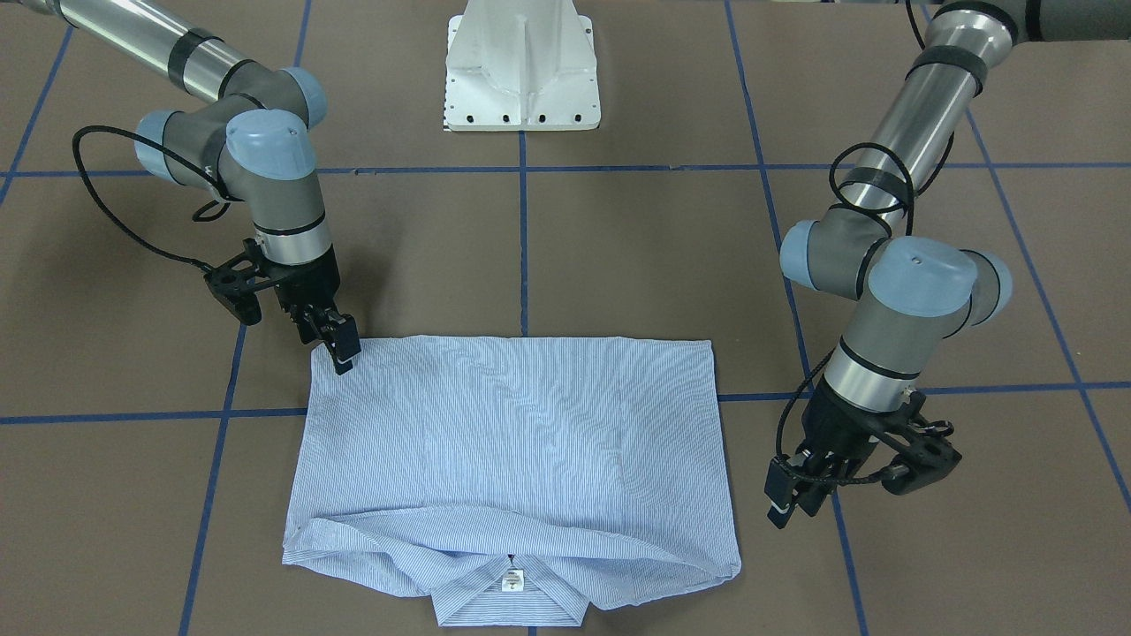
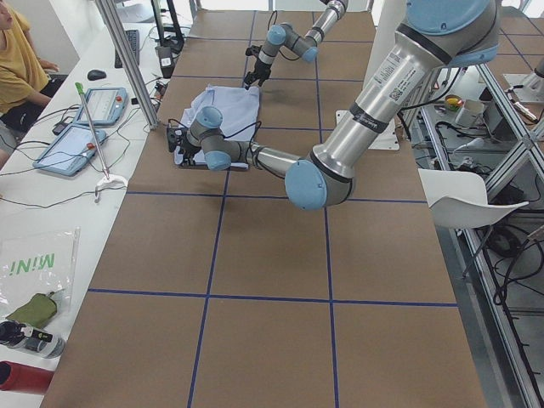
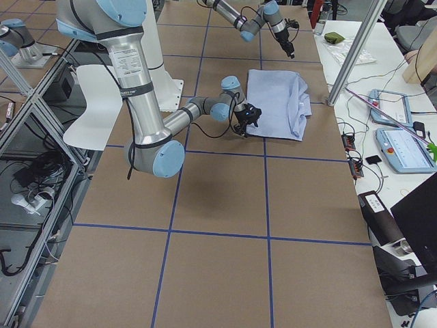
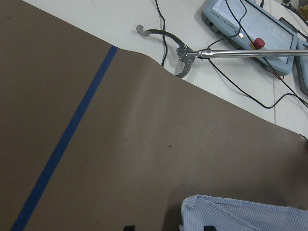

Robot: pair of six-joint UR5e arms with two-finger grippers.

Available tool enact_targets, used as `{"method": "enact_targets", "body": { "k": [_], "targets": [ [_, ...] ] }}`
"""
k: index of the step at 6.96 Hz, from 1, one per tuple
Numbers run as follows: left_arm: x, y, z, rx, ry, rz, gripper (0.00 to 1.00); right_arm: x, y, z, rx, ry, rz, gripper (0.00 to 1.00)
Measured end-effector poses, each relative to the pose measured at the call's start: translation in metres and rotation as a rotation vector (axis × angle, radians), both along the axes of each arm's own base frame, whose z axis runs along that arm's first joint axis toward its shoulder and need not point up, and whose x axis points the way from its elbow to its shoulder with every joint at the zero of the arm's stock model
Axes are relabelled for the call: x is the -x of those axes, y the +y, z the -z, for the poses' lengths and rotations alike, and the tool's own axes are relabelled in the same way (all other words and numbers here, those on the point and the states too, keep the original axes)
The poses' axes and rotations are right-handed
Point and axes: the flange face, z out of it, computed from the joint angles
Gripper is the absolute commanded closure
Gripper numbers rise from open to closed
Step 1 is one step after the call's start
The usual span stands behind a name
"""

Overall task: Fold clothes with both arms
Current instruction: 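Release the hem and move the right gripper to the folded bundle's near corner, then drag the folded shirt toward the robot with the right gripper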

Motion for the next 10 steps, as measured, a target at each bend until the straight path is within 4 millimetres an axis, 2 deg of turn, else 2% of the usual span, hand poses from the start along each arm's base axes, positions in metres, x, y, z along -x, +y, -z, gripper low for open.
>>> {"method": "enact_targets", "body": {
  "k": [4, 5, 6, 7, 8, 9, 10],
  "targets": [
    [0.0, 0.0, 0.001, 0.004, 0.002, 0.005, 0.42, -0.001, 0.008, 0.014, 0.025, -0.048, -0.029, 1.0],
    [0.0, 0.0, 0.004, 0.002, 0.005, 0.006, 0.42, 0.0, 0.016, 0.025, 0.019, -0.067, -0.017, 1.0],
    [0.002, 0.002, 0.011, -0.005, 0.013, 0.006, 0.43, 0.004, 0.039, 0.044, 0.024, -0.082, 0.011, 1.0],
    [0.005, 0.006, 0.022, -0.012, 0.024, 0.006, 0.43, 0.014, 0.085, 0.075, 0.046, -0.074, 0.073, 1.0],
    [0.011, 0.016, 0.029, -0.018, 0.032, 0.003, 0.43, 0.019, 0.146, 0.109, 0.063, -0.063, 0.166, 1.0],
    [0.018, 0.03, 0.034, -0.026, 0.046, -0.001, 0.43, 0.026, 0.208, 0.131, 0.085, -0.055, 0.261, 1.0],
    [0.029, 0.054, 0.037, -0.025, 0.079, -0.021, 0.41, 0.034, 0.265, 0.142, 0.115, -0.049, 0.344, 1.0]
  ]
}}
